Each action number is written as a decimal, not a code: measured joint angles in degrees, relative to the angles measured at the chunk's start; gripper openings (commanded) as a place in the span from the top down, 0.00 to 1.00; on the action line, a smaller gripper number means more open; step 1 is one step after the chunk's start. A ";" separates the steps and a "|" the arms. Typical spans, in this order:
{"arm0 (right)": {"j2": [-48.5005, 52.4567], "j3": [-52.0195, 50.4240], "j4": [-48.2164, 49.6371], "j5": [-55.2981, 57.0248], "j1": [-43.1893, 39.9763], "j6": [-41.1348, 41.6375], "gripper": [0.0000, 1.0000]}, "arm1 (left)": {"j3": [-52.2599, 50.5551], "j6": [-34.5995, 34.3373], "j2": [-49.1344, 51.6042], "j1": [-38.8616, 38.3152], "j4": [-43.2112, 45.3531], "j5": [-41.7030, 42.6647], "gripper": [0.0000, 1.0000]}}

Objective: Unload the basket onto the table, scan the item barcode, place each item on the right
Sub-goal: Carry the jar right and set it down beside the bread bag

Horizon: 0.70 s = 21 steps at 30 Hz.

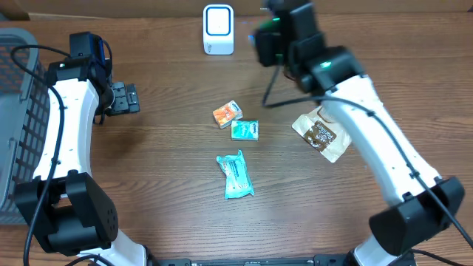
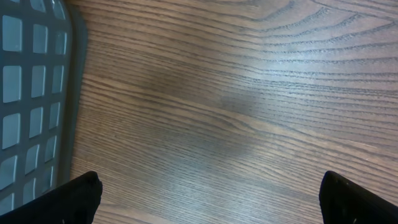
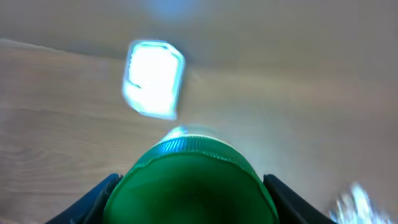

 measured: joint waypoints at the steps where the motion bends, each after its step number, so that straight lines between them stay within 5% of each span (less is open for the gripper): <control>1: 0.66 -0.24 -2.56 -0.26 -1.84 2.69 0.80 | 0.00 0.00 0.00 0.00 0.00 0.02 0.00; 13: 13.27 -1.60 -6.97 -15.52 -10.10 11.76 0.81 | 0.00 0.00 0.00 0.00 0.02 0.00 0.00; 21: 19.52 -1.70 -11.54 -14.67 -10.16 12.22 0.87 | 0.00 0.00 0.00 0.00 0.07 0.00 0.00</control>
